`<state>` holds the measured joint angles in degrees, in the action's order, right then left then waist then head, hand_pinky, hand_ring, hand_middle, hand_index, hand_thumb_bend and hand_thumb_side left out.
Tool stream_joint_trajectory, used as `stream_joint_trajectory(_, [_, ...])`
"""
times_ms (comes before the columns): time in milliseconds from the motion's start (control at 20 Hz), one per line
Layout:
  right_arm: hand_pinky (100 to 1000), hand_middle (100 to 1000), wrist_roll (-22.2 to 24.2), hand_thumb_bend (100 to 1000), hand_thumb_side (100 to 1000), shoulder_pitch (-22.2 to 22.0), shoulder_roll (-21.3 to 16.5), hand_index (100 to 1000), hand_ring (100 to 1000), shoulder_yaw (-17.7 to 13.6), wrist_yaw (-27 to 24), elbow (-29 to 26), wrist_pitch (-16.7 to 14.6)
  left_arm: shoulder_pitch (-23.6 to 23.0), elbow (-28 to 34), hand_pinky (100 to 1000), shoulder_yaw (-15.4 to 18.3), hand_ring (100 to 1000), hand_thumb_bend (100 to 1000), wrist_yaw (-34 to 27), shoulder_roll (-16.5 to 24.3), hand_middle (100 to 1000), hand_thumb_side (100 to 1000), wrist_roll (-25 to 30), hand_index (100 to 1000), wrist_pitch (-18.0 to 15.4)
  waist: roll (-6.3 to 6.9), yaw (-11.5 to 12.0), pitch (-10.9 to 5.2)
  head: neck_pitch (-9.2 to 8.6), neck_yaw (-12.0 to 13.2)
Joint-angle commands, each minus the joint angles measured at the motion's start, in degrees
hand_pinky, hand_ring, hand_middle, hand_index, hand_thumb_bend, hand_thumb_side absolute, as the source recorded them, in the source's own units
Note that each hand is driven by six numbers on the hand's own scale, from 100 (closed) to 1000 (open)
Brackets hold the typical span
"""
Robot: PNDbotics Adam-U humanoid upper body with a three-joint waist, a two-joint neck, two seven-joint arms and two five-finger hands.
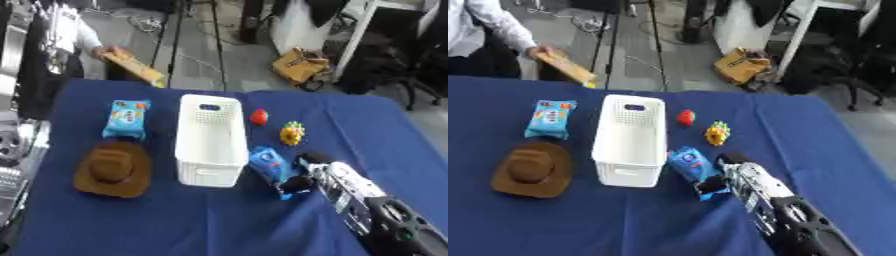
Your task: Pick up objects on the table and place them in the box.
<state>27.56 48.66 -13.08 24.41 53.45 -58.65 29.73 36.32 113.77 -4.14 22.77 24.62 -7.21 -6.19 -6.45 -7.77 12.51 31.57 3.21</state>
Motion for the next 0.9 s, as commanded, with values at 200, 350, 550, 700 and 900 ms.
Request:
stream_joint_trajectory(200, [860,449,-0.30,312,582,1.91,-2.18,479,911,-0.25,0.77,-1.79,0.16,1.10,0.83,1000,0.09,1000,100,0.23,0.14,925,979,0.29,1000,0.01,0.18,-0.28,-1.17,-0.13,-0.18])
stream_joint_trajectory(350, [858,434,-0.39,276,588,2.20,-2.39,454,905,-0.19,0.78,-2.15,0.24,1.12,0.83,1000,0.07,1000,100,0.23,0.13,923,979,0.27,1000,0.00,0.18,-0.37,-1.18,-0.08,-0.15])
stream_joint_trajectory(550, [857,415,-0.70,223,600,2.68,-2.80,426,899,-0.14,0.92,-2.69,0.44,1.16,0.83,1000,0.05,1000,100,0.27,0.09,923,979,0.31,1000,0.06,0.16,-0.47,-1.22,-0.18,-0.07])
stream_joint_trajectory(700, [855,403,-0.88,209,606,3.03,-3.12,410,894,0.00,1.00,-3.39,0.49,1.19,0.83,1000,0.01,1000,100,0.28,0.05,922,977,0.41,1000,0.08,0.16,-0.55,-1.25,-0.26,0.02])
stream_joint_trajectory(900, [855,395,-0.81,192,608,3.40,-3.57,395,892,0.17,1.16,-4.17,0.67,1.26,0.83,1000,-0.03,1000,100,0.30,0.02,921,976,0.50,1000,0.07,0.14,-0.64,-1.31,-0.36,0.08])
